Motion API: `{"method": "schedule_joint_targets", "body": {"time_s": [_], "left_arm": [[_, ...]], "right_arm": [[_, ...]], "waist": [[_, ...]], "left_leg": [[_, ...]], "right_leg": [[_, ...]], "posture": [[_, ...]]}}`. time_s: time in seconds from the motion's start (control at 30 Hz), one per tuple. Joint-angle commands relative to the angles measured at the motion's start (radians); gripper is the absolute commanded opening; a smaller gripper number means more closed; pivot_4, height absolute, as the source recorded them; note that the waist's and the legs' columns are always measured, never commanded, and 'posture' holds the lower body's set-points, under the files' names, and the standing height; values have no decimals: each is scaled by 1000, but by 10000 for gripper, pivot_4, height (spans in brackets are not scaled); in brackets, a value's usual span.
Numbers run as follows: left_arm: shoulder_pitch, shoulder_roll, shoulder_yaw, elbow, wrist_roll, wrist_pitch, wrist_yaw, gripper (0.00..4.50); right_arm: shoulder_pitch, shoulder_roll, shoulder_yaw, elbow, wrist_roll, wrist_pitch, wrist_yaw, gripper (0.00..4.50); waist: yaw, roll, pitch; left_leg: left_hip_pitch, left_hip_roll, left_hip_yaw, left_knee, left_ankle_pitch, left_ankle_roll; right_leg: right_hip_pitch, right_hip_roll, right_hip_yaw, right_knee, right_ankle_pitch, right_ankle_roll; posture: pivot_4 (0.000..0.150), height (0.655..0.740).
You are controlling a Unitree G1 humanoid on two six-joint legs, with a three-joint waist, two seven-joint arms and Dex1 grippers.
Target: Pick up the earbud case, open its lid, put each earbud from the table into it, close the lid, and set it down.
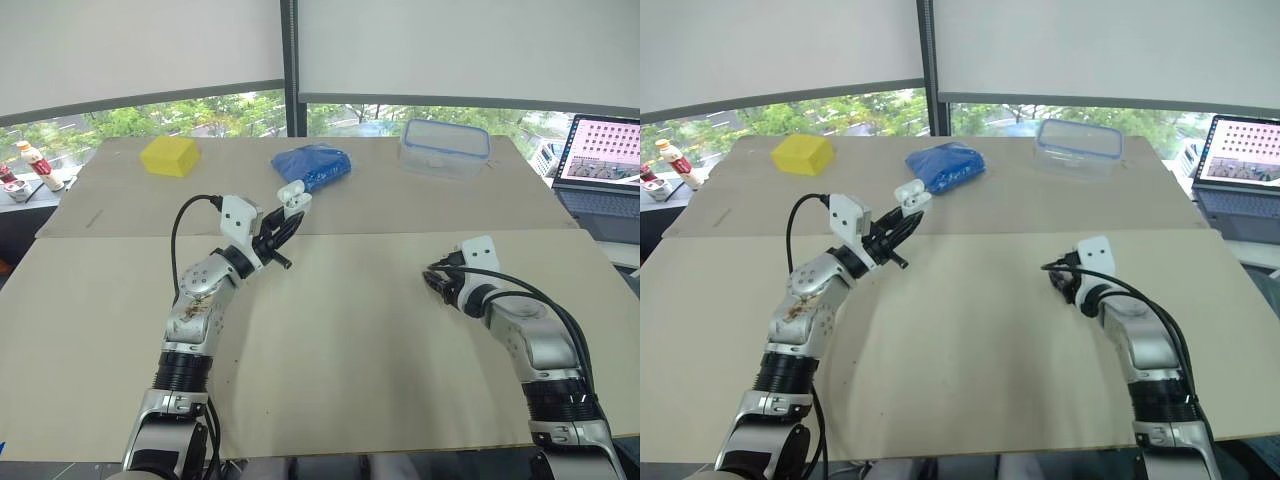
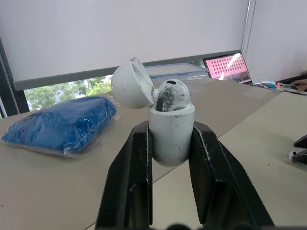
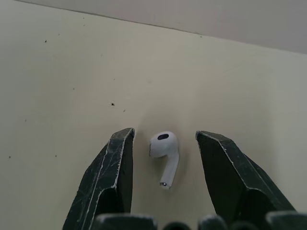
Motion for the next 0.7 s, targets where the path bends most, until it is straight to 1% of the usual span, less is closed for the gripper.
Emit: {"method": "schedule_joint_targets", "body": {"time_s": [0.03, 0.27, 0.33, 0.47, 0.5, 0.7], "left_arm": [[-8, 5, 5, -28, 0, -12, 0, 5474], [-21, 9, 5, -15, 5, -18, -5, 5474], [-19, 9, 5, -18, 4, -17, -6, 5474], [-15, 10, 4, -22, 5, -16, -8, 5474], [-15, 10, 4, -22, 5, -16, -8, 5474], [-11, 4, 0, -21, 5, -19, -10, 5474]], "right_arm": [[-22, 2, -23, 8, -10, -15, 2, 23436], [-17, 6, -11, 37, -24, -27, 25, 23436], [-13, 7, -14, 44, -27, -37, 29, 18118], [-8, 15, -26, 48, -18, -42, 38, 4427], [-9, 16, -27, 50, -20, -44, 38, 3088], [-11, 33, -56, 49, -2, -53, 43, 3099]], "waist": [[1, 0, 0], [0, 0, 0], [0, 0, 0], [0, 0, 0], [0, 0, 0], [0, 0, 0]], "left_leg": [[0, 0, 0, 0, 0, 0], [0, 0, 0, 0, 0, 0], [0, 0, 0, 0, 0, 0], [0, 0, 0, 0, 0, 0], [0, 0, 0, 0, 0, 0], [0, 0, 0, 0, 0, 0]], "right_leg": [[0, 0, 0, 0, 0, 0], [0, 0, 0, 0, 0, 0], [0, 0, 0, 0, 0, 0], [0, 0, 0, 0, 0, 0], [0, 0, 0, 0, 0, 0], [0, 0, 0, 0, 0, 0]], "posture": [[1500, 7400], [1500, 7400], [1500, 7400], [1500, 7400], [1500, 7400], [1500, 7400]]}}
